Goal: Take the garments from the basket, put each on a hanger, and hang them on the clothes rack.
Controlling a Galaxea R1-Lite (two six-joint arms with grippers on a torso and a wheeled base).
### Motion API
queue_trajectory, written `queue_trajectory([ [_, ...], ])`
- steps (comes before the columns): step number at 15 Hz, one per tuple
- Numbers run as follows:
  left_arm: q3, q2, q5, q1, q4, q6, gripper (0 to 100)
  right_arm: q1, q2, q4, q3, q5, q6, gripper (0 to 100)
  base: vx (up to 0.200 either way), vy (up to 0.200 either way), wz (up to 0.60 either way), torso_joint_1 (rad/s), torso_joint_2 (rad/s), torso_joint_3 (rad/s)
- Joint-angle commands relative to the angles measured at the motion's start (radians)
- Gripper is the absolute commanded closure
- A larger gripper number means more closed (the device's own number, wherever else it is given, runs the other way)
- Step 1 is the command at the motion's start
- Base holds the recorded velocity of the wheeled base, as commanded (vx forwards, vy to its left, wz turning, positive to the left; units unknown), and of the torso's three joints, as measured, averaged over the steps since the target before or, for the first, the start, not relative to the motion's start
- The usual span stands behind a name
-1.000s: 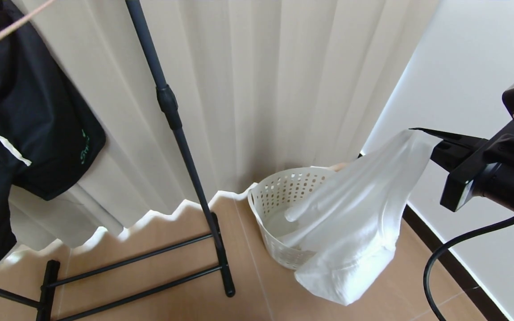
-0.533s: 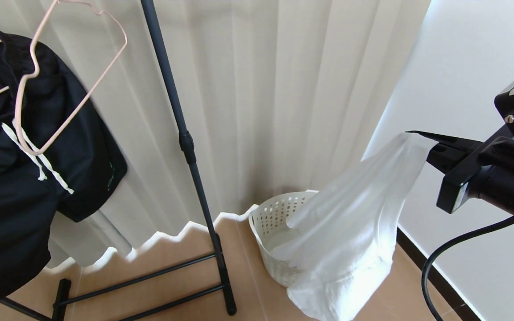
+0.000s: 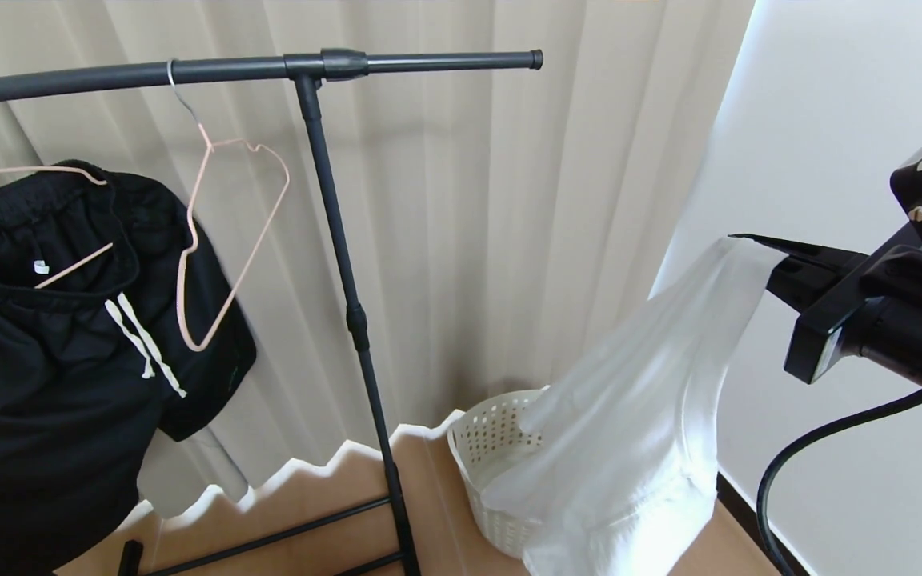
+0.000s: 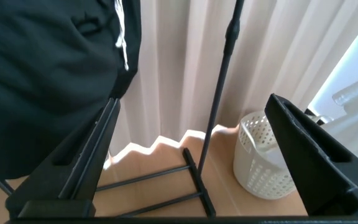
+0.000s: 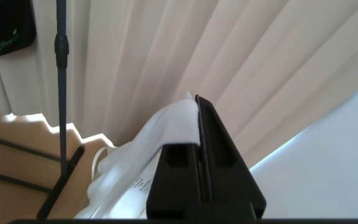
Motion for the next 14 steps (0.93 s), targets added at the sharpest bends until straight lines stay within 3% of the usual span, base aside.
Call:
queue_trajectory([
  [1,0.000,0.000,0.001,0.000,-0.001,-0.001,0,0.000,0.001,0.000,0.002,-0.001,-0.001,100,0.000,0.000,0.00,0.193,-0.53,-0.276],
  [14,0.000,0.000,-0.001,0.002,-0.001,0.010,0,0.000,-0.017,0.001,0.005,-0.001,-0.001,100,0.000,0.000,0.00,0.216,-0.53,-0.312],
])
